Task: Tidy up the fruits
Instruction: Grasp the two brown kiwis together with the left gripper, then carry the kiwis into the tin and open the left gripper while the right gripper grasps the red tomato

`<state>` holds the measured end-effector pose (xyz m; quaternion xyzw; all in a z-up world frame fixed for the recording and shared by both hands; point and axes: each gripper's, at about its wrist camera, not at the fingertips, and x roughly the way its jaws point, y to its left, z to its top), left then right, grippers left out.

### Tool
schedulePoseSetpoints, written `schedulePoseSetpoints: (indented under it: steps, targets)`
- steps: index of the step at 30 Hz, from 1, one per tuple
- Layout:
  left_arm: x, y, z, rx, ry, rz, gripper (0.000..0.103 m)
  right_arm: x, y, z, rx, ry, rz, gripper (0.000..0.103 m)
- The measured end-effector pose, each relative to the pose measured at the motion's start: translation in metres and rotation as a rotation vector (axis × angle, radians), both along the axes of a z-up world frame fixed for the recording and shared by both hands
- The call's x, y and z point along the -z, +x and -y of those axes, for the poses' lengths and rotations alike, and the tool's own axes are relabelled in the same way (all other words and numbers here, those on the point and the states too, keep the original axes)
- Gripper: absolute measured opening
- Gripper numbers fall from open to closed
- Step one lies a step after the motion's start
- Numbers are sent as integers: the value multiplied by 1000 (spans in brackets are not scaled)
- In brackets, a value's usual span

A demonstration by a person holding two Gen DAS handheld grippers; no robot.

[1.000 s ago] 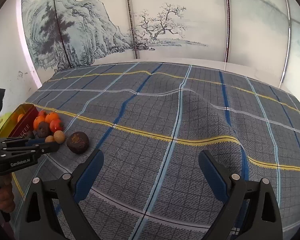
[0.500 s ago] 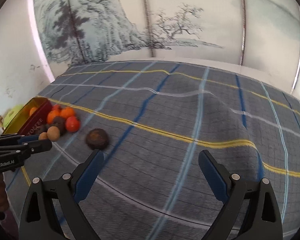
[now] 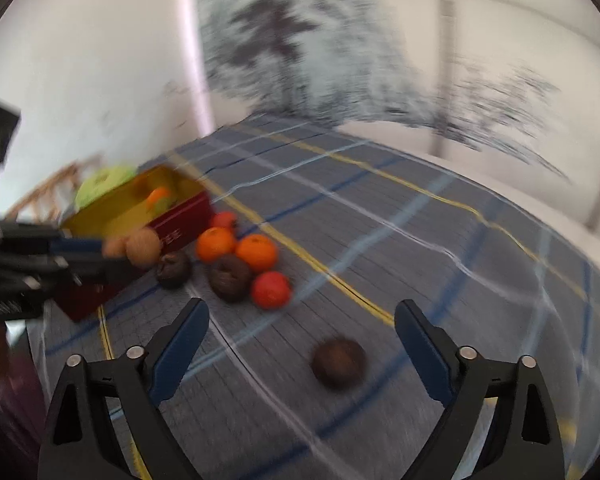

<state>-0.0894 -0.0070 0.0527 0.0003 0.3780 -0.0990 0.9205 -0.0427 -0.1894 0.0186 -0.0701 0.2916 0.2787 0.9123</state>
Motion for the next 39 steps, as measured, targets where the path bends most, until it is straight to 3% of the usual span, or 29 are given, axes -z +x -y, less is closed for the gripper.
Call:
schedulePoseSetpoints:
  steps: [1, 5, 12, 17, 21, 27, 39]
  targets:
    - [-3, -1, -6, -11, 0, 8, 21, 2, 9, -9, -41, -27, -12, 82]
    - [-9, -2, -22, -37, -2, 23, 21, 10, 29, -32, -122, -98, -22, 79]
    - [-18, -1, -52, -77, 33, 40, 21, 30, 56, -56, -180, -207, -64, 67]
    - [-19, 7, -80, -128, 47, 26, 21, 41, 65, -60, -212, -218, -130, 40]
    - [-13, 16, -100, -170, 70, 7, 21, 39, 62, -57, -183, -204, -134, 37]
    - [1, 36, -120, -218, 160, -13, 21, 17, 30, -42, -135, -97, -95, 36]
    - [21, 73, -147, -265, 219, -71, 21, -21, -30, -27, -91, 40, -31, 36]
